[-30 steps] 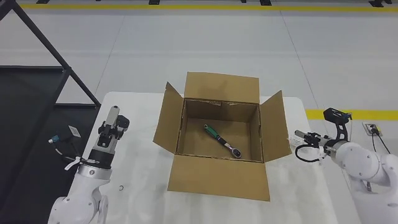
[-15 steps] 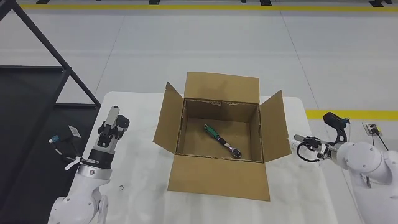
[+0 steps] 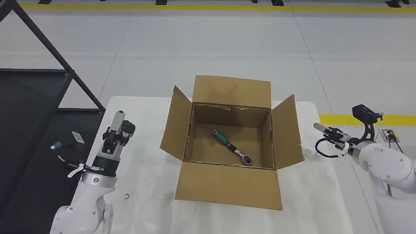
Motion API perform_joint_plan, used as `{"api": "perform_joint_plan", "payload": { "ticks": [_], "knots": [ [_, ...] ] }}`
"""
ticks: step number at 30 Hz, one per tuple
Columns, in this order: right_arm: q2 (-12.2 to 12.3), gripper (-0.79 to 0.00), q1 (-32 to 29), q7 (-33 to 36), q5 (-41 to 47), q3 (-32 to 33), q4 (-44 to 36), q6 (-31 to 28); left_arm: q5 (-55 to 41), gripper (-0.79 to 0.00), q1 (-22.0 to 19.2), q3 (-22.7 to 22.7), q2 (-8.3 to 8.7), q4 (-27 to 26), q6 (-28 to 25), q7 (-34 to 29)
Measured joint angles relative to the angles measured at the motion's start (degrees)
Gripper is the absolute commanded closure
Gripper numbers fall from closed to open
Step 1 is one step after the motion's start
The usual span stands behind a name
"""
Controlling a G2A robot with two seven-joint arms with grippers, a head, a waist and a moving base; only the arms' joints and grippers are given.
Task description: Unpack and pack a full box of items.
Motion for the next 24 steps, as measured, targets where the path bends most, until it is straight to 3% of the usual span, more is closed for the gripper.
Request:
{"api": "perform_joint_plan", "payload": {
  "ticks": [8, 14, 19, 24],
  "knots": [
    [0.5, -0.785, -2.6, -0.4, 1.3, 0.9, -18.0, -7.7, -0.2, -0.785, 0.2, 0.0, 0.02, -0.1, -0.1, 0.2],
    [0.8, -0.785, 0.9, 5.2, -3.1, -6.1, -26.8, -12.7, -1.8, -0.785, 0.8, -1.4, 0.24, -0.3, -0.7, 1.1],
    [0.4, -0.785, 9.2, 12.3, -8.1, -17.7, -25.8, -14.1, -3.5, -0.785, 1.1, -2.9, 0.46, 0.1, -1.1, 1.4],
    [-1.7, -0.785, 21.0, 17.9, -10.9, -31.8, -16.6, -12.4, -5.0, -0.785, 1.4, -4.1, 0.68, 0.7, -1.5, 1.5]
  ]
}}
